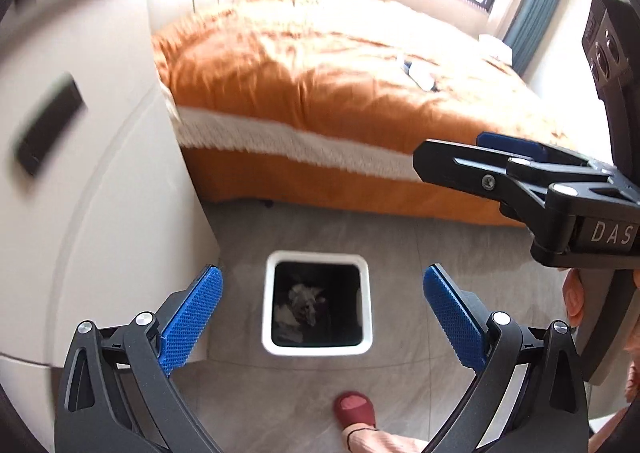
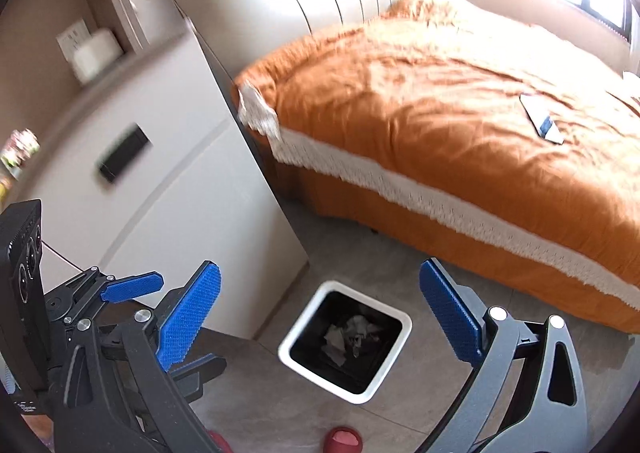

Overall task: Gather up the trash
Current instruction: 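Move both open tools back to the desk toward the remaining trash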

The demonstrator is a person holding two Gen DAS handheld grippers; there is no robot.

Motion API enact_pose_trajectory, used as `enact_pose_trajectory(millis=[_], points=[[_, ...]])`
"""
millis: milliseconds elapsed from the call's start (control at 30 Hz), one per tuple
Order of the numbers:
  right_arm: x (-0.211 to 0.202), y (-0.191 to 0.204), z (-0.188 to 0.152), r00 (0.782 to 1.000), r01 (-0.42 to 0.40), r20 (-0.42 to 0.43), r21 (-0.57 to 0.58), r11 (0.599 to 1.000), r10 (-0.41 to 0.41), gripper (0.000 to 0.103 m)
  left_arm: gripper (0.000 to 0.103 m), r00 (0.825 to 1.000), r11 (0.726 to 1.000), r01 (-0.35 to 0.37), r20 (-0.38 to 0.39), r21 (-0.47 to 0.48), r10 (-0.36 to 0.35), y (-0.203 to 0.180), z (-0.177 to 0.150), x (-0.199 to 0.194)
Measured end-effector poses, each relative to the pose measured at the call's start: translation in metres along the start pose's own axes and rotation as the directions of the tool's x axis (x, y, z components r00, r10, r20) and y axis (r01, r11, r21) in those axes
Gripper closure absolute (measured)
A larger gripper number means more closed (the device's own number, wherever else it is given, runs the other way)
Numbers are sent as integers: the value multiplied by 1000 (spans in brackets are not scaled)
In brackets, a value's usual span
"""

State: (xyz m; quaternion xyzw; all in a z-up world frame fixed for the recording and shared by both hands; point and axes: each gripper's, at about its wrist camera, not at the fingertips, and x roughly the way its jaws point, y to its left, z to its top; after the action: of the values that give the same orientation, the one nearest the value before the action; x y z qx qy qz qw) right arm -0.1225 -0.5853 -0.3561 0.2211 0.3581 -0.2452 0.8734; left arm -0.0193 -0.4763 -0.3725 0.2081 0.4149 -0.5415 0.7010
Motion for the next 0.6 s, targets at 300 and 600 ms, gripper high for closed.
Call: enact_pose_trajectory(millis=[300,600], points=[[-93,40,52,984,-65,163,-72,995,76,4,5,987,997,-72,140,-15,73,-18,33,-115],[-152,94,90,948,-151,247,-208,966,201,4,5,942,975,-202,256,-86,218,-11,48,-211]])
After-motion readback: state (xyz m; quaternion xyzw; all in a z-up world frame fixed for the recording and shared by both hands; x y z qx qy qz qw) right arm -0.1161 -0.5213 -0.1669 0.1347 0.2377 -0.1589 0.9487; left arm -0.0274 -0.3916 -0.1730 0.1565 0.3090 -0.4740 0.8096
